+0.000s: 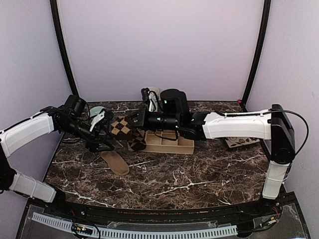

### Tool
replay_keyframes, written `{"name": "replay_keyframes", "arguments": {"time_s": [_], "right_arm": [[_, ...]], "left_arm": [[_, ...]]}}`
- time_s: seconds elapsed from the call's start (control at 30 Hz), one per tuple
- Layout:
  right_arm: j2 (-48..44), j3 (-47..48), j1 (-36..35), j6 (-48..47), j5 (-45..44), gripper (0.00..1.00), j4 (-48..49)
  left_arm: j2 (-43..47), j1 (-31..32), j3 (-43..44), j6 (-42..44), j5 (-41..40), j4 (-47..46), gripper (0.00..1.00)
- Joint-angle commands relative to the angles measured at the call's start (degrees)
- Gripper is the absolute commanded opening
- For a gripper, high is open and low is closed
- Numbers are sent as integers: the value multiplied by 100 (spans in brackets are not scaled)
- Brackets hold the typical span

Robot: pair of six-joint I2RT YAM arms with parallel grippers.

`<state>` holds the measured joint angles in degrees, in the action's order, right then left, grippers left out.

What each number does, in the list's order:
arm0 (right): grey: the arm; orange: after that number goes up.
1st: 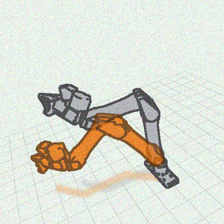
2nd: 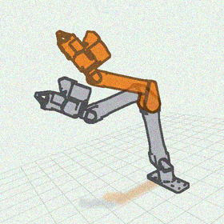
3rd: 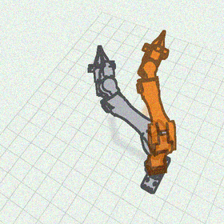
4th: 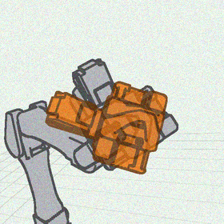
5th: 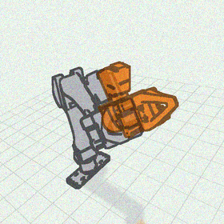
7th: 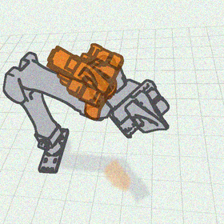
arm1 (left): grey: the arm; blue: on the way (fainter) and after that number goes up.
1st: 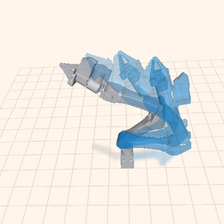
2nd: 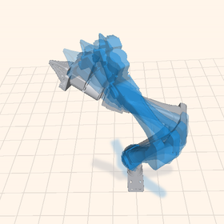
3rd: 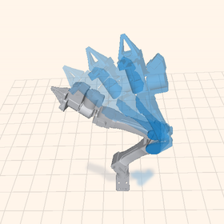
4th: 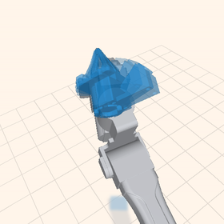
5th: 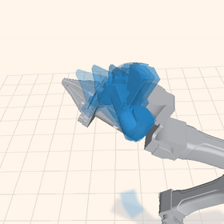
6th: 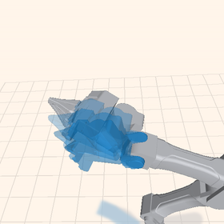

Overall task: Roll the socks
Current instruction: Place the sock in the storage box.

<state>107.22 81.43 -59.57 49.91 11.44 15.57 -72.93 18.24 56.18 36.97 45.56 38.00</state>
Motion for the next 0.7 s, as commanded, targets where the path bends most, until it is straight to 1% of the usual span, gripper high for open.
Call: {"name": "replay_keyframes", "arguments": {"time_s": [0.0,0.2,0.3,0.37,0.5,0.67], "right_arm": [[70,694,362,-446,210,0,-324],[159,1655,910,-1022,332,0,-1120],[119,1539,956,-1058,414,0,-1196],[67,1027,950,-834,678,0,-934],[-23,-533,754,-230,913,0,-252],[-268,-2035,263,138,801,0,6]], "left_arm": [[201,20,9,-194,156,-153,73],[173,7,73,-324,12,-296,73],[169,13,22,-312,-204,-405,73],[142,7,-42,-321,-426,-521,73],[18,12,-134,-299,-613,-598,73],[-126,6,-160,-140,-715,-504,73]]}}
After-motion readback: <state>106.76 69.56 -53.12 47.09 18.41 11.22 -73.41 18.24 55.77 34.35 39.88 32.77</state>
